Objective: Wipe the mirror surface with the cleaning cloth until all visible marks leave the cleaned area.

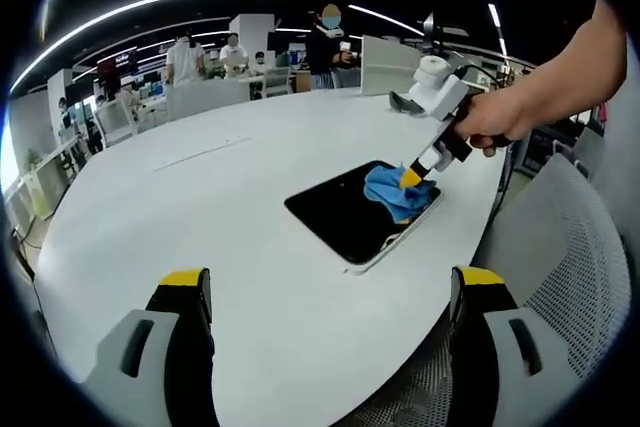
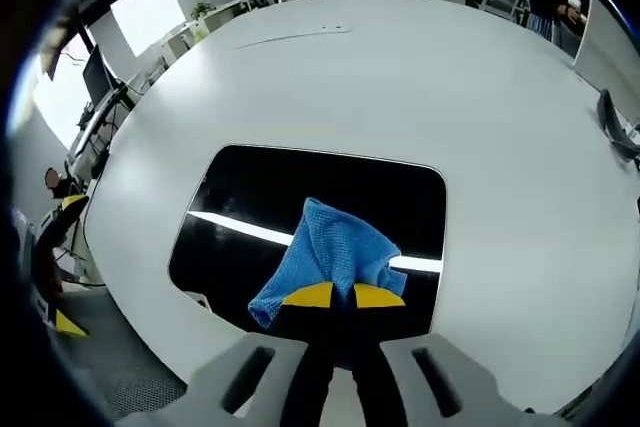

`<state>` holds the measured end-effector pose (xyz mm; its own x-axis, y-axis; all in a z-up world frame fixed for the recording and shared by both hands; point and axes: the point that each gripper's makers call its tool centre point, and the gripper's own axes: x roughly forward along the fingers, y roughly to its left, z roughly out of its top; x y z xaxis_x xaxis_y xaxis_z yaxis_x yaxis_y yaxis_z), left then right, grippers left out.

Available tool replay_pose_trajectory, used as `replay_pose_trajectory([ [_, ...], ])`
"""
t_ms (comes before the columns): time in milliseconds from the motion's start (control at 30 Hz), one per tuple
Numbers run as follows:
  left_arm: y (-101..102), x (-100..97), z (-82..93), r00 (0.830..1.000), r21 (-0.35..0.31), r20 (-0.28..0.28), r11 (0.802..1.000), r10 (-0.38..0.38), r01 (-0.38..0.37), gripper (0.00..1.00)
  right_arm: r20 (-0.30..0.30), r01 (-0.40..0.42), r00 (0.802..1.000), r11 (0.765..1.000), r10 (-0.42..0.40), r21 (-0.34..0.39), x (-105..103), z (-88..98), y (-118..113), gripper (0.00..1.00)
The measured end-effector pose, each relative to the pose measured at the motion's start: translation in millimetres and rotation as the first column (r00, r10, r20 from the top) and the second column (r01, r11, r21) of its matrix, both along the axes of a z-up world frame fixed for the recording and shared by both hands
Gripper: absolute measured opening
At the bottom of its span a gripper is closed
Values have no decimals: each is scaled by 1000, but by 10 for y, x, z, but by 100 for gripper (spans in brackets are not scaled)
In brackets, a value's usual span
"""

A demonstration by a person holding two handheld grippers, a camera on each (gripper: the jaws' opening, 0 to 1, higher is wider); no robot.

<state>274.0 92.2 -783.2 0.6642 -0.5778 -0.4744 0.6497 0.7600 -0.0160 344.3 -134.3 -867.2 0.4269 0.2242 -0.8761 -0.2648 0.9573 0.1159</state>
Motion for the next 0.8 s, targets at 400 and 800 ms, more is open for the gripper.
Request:
replay_pose_trajectory([
  [400, -19, -24, -42, 1000, 24, -13, 1000, -15, 16, 99, -16, -12, 1000, 1000, 12, 7, -150, -6, 3, 0],
  [800, 14, -33, -90, 999, 28, -48, 1000, 7, -6, 99, -39, -14, 999, 1000, 15, 28, -289, -2, -8, 0],
])
